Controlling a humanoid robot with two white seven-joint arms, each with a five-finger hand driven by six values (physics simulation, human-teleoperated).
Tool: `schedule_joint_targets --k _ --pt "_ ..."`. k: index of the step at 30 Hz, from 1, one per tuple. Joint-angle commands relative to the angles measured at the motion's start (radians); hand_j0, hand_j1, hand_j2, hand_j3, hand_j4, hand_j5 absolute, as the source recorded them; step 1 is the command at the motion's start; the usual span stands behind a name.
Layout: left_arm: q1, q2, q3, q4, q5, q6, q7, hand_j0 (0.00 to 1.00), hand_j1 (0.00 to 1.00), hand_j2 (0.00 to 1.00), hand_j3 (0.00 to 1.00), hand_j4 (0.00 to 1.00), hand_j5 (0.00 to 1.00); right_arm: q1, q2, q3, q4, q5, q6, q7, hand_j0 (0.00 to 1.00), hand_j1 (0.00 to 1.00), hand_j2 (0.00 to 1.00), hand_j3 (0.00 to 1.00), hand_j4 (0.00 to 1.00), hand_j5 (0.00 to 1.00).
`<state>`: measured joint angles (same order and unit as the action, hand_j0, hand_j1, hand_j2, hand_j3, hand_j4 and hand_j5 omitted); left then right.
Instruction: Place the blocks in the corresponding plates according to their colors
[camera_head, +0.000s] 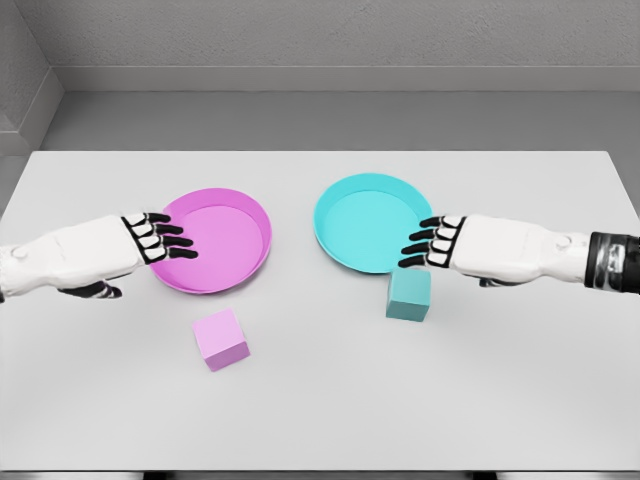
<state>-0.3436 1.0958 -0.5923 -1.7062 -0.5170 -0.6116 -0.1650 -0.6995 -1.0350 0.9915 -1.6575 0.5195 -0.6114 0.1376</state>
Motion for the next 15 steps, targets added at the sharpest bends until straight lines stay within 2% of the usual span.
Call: schedule_joint_targets --k 1,8,10,15 --pt "0.002 0.001 -0.027 -0.010 -0.001 0.001 -0.018 1.00 1.00 1.00 1.00 1.00 1.00 0.000 0.044 -0.001 0.036 0.037 0.001 0.033 1.00 1.00 1.00 1.00 1.00 1.00" --pt "-0.003 -0.022 -0.072 -0.009 -0.046 0.001 -0.022 1.00 1.00 1.00 1.00 1.00 1.00 -0.008 0.079 0.044 0.062 0.105 0.001 0.036 1.00 1.00 1.00 1.00 1.00 1.00" --pt "-0.005 -0.044 -0.093 -0.004 -0.078 0.001 -0.022 1.00 1.00 1.00 1.00 1.00 1.00 -0.020 0.101 0.044 0.061 0.111 0.001 0.080 1.00 1.00 1.00 1.00 1.00 1.00" --pt "-0.006 -0.067 -0.104 0.004 -0.086 0.001 -0.024 1.00 1.00 1.00 1.00 1.00 1.00 -0.038 0.119 0.058 0.056 0.112 0.001 0.114 1.00 1.00 1.00 1.00 1.00 1.00"
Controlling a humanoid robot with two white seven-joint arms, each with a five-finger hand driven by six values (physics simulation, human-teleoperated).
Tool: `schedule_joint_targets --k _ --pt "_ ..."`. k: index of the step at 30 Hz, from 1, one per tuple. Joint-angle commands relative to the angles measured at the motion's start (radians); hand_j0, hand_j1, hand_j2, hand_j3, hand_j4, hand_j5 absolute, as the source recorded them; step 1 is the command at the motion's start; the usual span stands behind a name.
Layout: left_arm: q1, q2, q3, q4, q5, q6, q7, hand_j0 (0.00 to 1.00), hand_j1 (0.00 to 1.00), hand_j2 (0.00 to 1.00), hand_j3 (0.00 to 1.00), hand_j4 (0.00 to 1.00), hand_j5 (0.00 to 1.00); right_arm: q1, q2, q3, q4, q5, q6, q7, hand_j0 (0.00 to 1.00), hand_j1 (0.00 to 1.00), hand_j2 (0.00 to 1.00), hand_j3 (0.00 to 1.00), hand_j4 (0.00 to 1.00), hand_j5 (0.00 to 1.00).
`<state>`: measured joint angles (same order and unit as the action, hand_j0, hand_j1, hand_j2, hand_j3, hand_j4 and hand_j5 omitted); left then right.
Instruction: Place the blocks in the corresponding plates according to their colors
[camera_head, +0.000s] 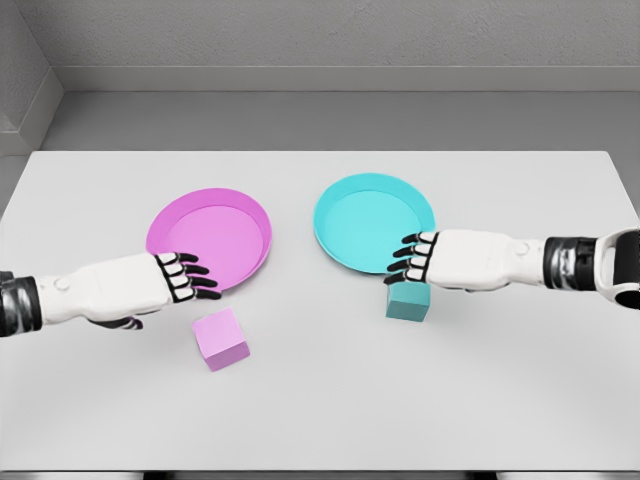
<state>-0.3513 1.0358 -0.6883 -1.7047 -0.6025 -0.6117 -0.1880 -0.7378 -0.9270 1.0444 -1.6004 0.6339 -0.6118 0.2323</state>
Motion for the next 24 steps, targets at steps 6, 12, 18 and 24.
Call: schedule_joint_targets --k 6,12,18,24 --pt "0.002 -0.025 -0.028 0.010 0.001 0.001 0.001 1.00 1.00 1.00 1.00 1.00 1.00 -0.015 0.034 0.036 0.000 0.001 0.001 0.053 1.00 1.00 1.00 1.00 1.00 1.00" --pt "-0.006 -0.025 -0.059 0.008 0.000 0.001 -0.016 1.00 1.00 1.00 1.00 1.00 1.00 -0.038 0.076 0.059 0.063 0.018 0.001 0.056 1.00 1.00 1.00 1.00 1.00 1.00" --pt "-0.008 -0.042 -0.080 0.023 0.000 0.001 -0.021 1.00 1.00 1.00 1.00 1.00 1.00 -0.048 0.123 0.068 0.160 0.055 0.001 0.056 1.00 1.00 1.00 1.00 1.00 1.00" --pt "-0.014 -0.062 -0.080 0.051 0.000 0.001 -0.021 1.00 1.00 1.00 1.00 1.00 1.00 -0.048 0.143 0.068 0.185 0.069 0.001 0.056 1.00 1.00 1.00 1.00 1.00 1.00"
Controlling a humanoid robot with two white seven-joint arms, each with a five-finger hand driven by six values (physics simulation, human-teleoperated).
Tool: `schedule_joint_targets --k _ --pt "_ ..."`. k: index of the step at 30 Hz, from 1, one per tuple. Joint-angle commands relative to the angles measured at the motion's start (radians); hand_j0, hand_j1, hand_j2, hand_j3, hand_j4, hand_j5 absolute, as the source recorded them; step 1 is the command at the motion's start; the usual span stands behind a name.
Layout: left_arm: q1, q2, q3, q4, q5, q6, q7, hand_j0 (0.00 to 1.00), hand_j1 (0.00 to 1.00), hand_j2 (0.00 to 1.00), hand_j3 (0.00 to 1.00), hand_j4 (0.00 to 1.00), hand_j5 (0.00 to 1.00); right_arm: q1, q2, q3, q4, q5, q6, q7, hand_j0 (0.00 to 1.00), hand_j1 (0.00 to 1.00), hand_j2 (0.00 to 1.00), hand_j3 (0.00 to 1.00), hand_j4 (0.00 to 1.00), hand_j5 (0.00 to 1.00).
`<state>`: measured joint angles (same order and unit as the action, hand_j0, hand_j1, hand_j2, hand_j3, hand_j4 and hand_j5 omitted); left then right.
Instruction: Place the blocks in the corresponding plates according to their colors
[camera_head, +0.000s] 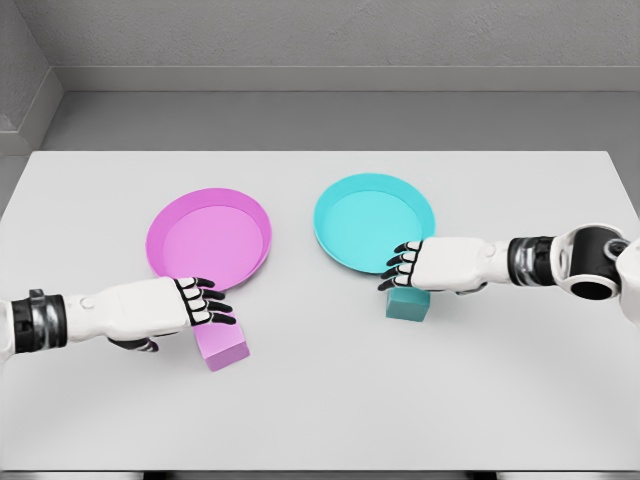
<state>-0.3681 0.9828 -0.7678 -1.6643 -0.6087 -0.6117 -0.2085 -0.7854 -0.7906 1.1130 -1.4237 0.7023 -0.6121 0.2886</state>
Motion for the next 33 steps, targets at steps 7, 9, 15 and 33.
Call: schedule_joint_targets --k 7,9,15,33 --pt "-0.020 -0.050 -0.008 0.017 -0.014 0.001 0.000 1.00 1.00 1.00 1.00 1.00 1.00 0.000 0.022 0.001 0.009 0.014 0.001 0.000 1.00 1.00 1.00 1.00 1.00 1.00" --pt "-0.040 -0.061 -0.036 0.017 -0.017 0.001 0.000 1.00 1.00 1.00 1.00 1.00 1.00 0.000 0.022 0.001 0.009 0.016 0.001 0.000 1.00 1.00 1.00 1.00 1.00 1.00" --pt "-0.046 -0.079 -0.045 0.023 -0.020 0.001 0.000 1.00 1.00 1.00 1.00 1.00 1.00 0.002 0.031 0.001 0.009 0.020 0.001 0.018 1.00 1.00 1.00 1.00 1.00 1.00" --pt "-0.051 -0.113 -0.085 0.066 -0.031 0.001 0.000 1.00 1.00 1.00 1.00 1.00 1.00 0.005 0.071 0.010 0.040 0.057 0.001 0.033 0.96 0.96 0.96 0.96 0.96 0.96"
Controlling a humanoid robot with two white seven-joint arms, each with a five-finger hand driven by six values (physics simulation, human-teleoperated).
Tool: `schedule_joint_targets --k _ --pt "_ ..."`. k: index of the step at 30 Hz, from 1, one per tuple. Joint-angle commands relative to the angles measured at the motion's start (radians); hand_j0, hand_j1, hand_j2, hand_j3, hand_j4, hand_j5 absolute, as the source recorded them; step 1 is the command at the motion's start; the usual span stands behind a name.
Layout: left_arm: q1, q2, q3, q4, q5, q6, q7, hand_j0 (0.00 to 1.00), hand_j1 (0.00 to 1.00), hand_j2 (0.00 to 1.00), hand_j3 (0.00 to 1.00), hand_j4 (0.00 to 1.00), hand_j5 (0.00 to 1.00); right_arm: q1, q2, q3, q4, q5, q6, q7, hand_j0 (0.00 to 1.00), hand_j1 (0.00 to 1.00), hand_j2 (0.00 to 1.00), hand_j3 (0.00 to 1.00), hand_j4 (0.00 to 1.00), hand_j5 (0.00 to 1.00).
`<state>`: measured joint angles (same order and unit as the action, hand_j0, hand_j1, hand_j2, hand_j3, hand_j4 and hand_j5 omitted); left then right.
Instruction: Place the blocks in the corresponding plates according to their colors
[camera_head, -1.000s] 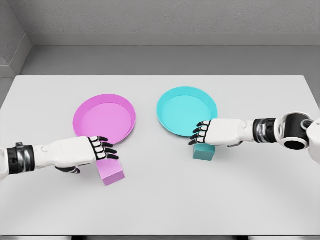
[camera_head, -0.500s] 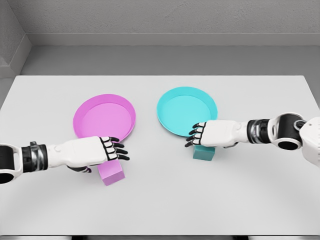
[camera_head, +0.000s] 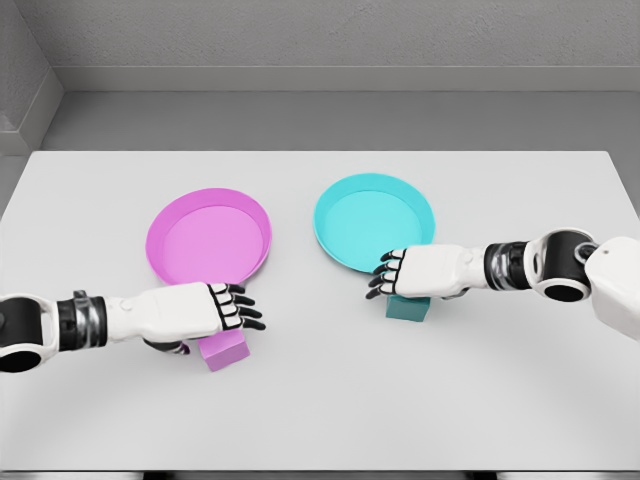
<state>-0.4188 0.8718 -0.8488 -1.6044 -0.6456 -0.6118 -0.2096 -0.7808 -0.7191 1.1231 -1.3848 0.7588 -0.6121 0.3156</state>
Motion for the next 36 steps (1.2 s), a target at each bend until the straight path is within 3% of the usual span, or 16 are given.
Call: schedule_joint_targets --k 1,5,21,30,33,36 --pt "0.000 -0.008 -0.004 0.011 0.006 0.001 -0.001 1.00 1.00 1.00 1.00 1.00 1.00 0.000 0.000 0.000 0.001 0.001 0.001 0.014 0.93 0.93 0.93 0.93 0.93 0.93" --pt "-0.002 -0.020 -0.010 0.029 -0.002 0.001 0.001 1.00 1.00 1.00 1.00 1.00 1.00 0.002 0.000 0.000 0.000 0.002 0.001 0.014 0.84 0.84 0.84 0.84 0.84 0.84" --pt "-0.003 -0.056 -0.033 0.070 -0.014 0.001 -0.001 1.00 1.00 1.00 1.00 1.00 1.00 -0.002 0.015 -0.002 -0.007 0.004 0.001 0.026 0.65 0.65 0.65 0.65 0.65 0.65" --pt "-0.002 -0.063 -0.038 0.078 -0.023 0.001 -0.001 1.00 1.00 1.00 1.00 1.00 1.00 -0.011 0.017 -0.017 -0.013 -0.012 0.001 0.026 0.61 0.61 0.61 0.61 0.61 0.61" --pt "-0.003 -0.065 -0.041 0.081 -0.023 0.001 -0.001 1.00 1.00 1.00 1.00 1.00 1.00 -0.011 0.015 -0.017 -0.045 -0.013 0.001 0.026 0.61 0.61 0.61 0.61 0.61 0.61" --pt "-0.002 -0.065 -0.041 0.080 -0.025 0.001 -0.001 0.89 0.89 0.89 0.89 0.89 0.89 -0.011 0.017 -0.017 -0.049 -0.015 0.001 0.025 0.61 0.61 0.61 0.61 0.61 0.61"
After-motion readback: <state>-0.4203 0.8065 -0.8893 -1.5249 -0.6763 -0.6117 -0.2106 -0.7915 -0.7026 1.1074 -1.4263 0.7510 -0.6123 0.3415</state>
